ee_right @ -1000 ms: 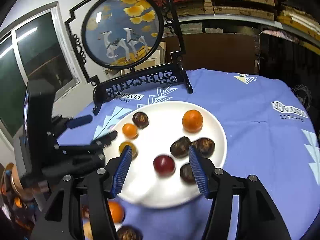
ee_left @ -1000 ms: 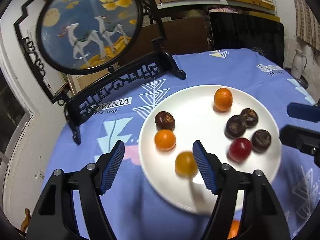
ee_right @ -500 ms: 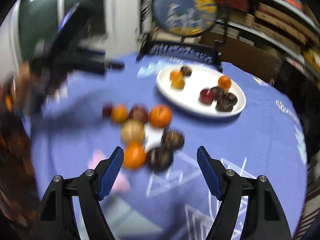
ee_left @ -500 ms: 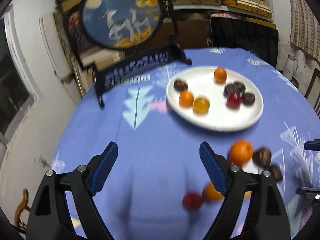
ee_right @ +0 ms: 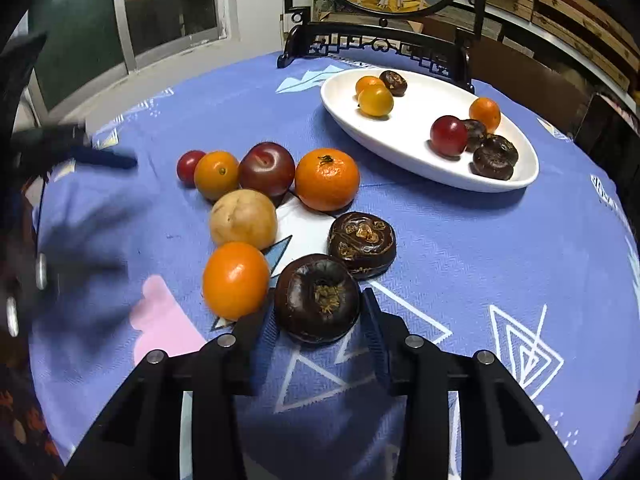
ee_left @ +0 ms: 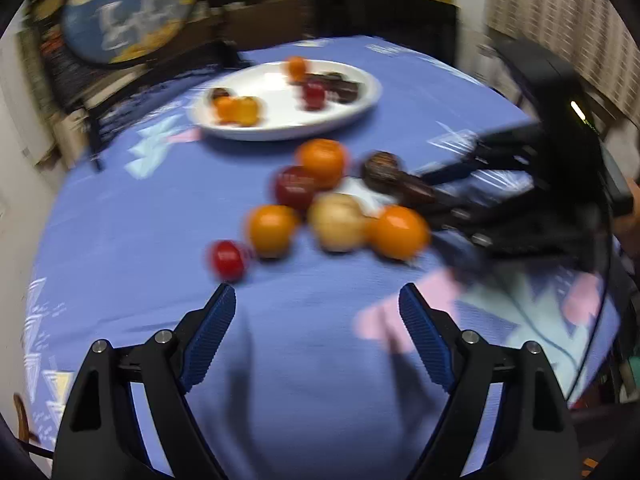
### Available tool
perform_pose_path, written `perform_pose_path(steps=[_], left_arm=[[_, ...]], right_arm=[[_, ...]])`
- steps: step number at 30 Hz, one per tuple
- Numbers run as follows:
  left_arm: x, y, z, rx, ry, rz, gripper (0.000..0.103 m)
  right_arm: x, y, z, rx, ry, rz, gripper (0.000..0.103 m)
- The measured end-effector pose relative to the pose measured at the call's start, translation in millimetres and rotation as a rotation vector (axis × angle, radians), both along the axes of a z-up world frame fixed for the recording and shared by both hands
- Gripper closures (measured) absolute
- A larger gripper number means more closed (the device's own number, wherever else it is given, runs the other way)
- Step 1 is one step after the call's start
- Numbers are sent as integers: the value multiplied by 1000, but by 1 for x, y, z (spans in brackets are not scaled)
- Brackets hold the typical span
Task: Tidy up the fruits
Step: 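Grasp an orange with left tool while right tool grasps a dark fruit, then place orange on plate with left tool while right tool places dark fruit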
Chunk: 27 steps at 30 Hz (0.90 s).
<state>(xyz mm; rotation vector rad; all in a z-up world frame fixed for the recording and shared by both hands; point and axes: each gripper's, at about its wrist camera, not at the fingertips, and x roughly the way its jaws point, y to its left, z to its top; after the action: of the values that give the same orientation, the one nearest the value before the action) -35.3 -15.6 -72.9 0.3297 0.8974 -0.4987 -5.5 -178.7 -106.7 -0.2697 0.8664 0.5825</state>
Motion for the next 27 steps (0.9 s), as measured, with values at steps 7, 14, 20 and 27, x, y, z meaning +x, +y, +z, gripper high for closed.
perform_pose_path(steps=[7,14,20,27], left_arm=[[10,-43,-10,-72,80,13,28],[40,-58,-19,-129,160,209,46],[41,-56,-23,-129,168,248,65],[23,-28,-15,-84,117,243,65]], right_arm=[[-25,-40,12,35,-38,-62,62],[-30,-58,13,72,-50,-85,62],[-36,-58,11,95,-48,-76,62],[-46,-57,16,110,-54,-66,62]])
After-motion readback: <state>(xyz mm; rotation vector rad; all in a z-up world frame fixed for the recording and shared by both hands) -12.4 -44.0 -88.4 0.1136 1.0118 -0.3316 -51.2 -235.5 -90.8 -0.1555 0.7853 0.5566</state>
